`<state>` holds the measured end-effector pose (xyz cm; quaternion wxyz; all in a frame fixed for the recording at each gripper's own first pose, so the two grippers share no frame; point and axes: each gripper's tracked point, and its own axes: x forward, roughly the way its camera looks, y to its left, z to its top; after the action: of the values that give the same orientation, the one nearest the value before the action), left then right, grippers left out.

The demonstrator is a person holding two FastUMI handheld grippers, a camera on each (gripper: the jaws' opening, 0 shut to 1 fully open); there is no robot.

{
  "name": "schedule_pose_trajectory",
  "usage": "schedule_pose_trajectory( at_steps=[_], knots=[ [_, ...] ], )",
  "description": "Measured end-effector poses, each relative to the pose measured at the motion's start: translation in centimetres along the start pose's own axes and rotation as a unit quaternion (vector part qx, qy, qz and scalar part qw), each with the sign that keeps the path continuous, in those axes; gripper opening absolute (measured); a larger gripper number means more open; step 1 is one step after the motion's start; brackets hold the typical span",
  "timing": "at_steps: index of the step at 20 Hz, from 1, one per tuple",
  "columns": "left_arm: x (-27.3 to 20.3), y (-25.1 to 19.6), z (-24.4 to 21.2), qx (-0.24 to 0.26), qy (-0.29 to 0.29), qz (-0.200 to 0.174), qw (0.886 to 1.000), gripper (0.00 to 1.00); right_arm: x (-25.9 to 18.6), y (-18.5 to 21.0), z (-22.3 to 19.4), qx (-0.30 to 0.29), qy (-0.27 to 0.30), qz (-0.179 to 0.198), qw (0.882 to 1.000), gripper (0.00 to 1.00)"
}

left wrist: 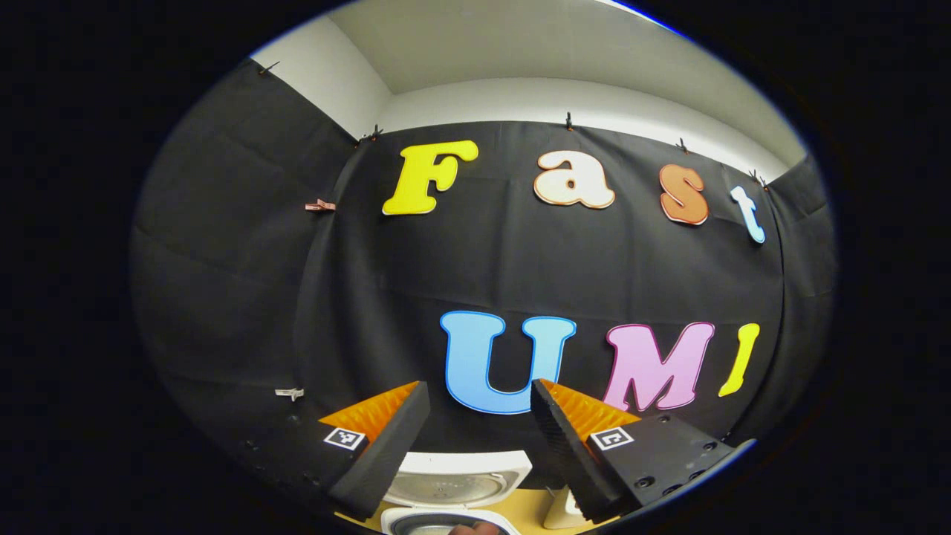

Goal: Close the left gripper, press the button to open the rice cooker; take a wooden spoon from the chopstick holder with the right hand, scoop a spoonful of rice and pour it into the rice cooker, then put the wooden spoon back into the chopstick holder.

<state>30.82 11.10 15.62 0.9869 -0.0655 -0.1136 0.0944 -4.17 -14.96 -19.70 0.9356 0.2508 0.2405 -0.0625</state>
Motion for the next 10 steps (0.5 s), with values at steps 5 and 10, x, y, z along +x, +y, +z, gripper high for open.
schedule_pose_trajectory(
  at_steps=[5, 10],
  knots=[
    [5.9, 2.4, -9.1, 0.009, 0.102, 0.019, 0.995, 0.94, -4.8, 0.3, -0.2, -0.004, -0.016, -0.026, 1.0, 0.98],
    [8.9, 5.3, -14.6, 0.021, 0.156, 0.045, 0.987, 0.94, -6.3, -0.3, -0.1, -0.003, -0.032, -0.057, 0.998, 0.98]
  ],
)
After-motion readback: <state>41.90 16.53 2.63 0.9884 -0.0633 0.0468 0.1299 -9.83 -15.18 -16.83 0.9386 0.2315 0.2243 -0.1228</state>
